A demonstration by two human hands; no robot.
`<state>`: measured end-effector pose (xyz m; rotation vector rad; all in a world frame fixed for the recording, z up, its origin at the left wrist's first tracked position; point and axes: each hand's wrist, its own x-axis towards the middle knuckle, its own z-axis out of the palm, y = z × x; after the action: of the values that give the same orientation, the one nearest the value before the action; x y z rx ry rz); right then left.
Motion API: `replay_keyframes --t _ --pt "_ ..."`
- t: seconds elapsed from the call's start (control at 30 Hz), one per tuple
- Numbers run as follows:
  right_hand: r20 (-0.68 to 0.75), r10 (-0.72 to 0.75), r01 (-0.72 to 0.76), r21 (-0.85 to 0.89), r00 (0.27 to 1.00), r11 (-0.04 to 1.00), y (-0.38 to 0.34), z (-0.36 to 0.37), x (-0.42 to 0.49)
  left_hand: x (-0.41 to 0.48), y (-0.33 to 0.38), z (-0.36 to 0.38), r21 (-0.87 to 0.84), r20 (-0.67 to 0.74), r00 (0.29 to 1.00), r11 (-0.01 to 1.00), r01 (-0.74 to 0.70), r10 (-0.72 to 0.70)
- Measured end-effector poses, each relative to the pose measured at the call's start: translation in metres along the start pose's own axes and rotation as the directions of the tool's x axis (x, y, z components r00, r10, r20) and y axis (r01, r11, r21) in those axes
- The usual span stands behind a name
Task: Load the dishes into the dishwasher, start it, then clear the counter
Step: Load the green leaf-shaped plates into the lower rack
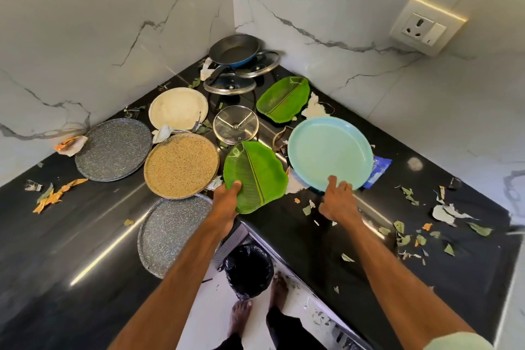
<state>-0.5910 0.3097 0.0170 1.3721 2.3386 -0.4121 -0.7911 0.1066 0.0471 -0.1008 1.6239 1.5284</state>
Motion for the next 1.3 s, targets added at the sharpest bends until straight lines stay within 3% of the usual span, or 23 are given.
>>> replay_keyframes --t 0.23,0.33,0.43,0.53,0.63,0.7,0.8,0.93,1.17,1.3 --pt "0.156 0.1 -0.112 0.072 0.983 0.991 0.015 -0.01 -0.007 0.0 0.0 0.024 0.057 0.034 0.999 0.998 0.015 -0.017" --pt "0.143 0.014 -0.026 0.083 0.99 0.996 -0.008 -0.032 0.004 0.001 0.001 0.023 0.057 0.018 1.0 0.998 0.008 -0.009" --pt "0.016 -0.139 0.132 0.222 0.99 0.966 -0.043 -0.053 0.025 0.001 0.005 0.014 0.01 0.012 1.0 1.0 -0.004 0.003" --pt "-0.108 -0.153 0.186 0.479 0.982 0.858 -0.083 -0.074 0.048 0.002 0.009 0.004 -0.073 0.018 1.0 0.997 -0.021 0.023" --pt "-0.091 -0.06 0.107 0.729 0.994 0.676 -0.118 -0.091 0.067 0.001 0.015 -0.004 -0.142 -0.002 0.999 0.989 -0.034 0.034" --pt "-0.062 0.027 0.034 0.806 0.998 0.591 -0.131 -0.092 0.088 0.002 0.019 -0.008 -0.178 -0.017 0.999 0.983 -0.042 0.039" --pt "-0.046 0.099 -0.022 0.799 0.994 0.601 -0.135 -0.077 0.133 0.003 0.022 -0.014 -0.212 -0.046 0.998 0.976 -0.058 0.049" --pt "0.037 0.207 -0.132 0.875 0.978 0.466 -0.116 -0.023 0.251 0.008 0.018 -0.022 -0.233 -0.065 0.996 0.969 -0.077 0.064" --pt "0.086 0.328 -0.214 0.901 0.941 0.378 -0.149 -0.085 0.202 0.003 0.015 -0.023 -0.26 -0.086 0.995 0.963 -0.067 0.046" --pt "0.208 0.259 -0.255 0.953 0.943 0.162 -0.149 -0.082 0.226 -0.002 0.015 -0.026 -0.265 -0.086 0.995 0.962 -0.066 0.045"
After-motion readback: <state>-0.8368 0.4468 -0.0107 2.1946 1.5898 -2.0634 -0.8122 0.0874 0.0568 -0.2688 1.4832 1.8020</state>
